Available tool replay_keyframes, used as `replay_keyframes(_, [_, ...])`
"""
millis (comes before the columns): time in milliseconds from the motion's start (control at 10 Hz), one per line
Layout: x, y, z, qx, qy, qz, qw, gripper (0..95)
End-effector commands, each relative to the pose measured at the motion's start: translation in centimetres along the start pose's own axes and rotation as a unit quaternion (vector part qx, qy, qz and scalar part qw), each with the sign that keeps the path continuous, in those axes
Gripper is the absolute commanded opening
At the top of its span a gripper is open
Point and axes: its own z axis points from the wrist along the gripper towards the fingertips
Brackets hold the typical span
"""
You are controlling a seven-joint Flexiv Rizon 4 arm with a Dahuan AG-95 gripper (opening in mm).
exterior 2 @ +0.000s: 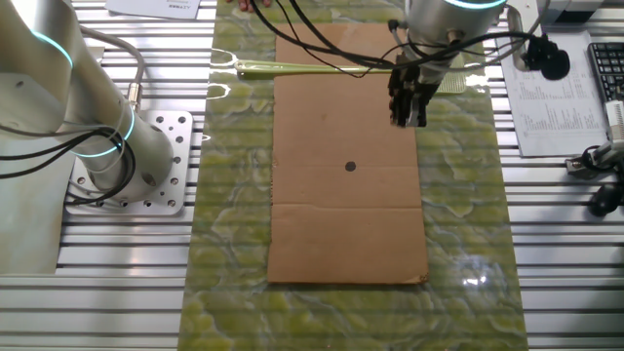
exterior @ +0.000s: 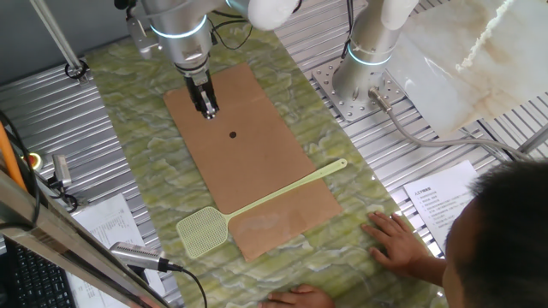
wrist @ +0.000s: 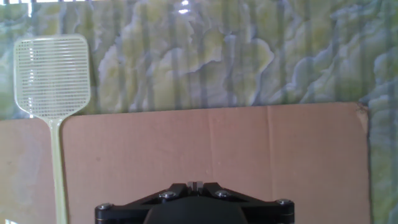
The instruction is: Swat with a flyswatter
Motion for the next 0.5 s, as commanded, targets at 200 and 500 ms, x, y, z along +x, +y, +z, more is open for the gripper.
replay_keyframes(200, [0.0,2.3,1.1,0.005,0.007,0.003,1.0,0.0])
replay_keyframes(500, [0.2,3.6,1.4,0.007,0.019,0.007,0.9998,0.0])
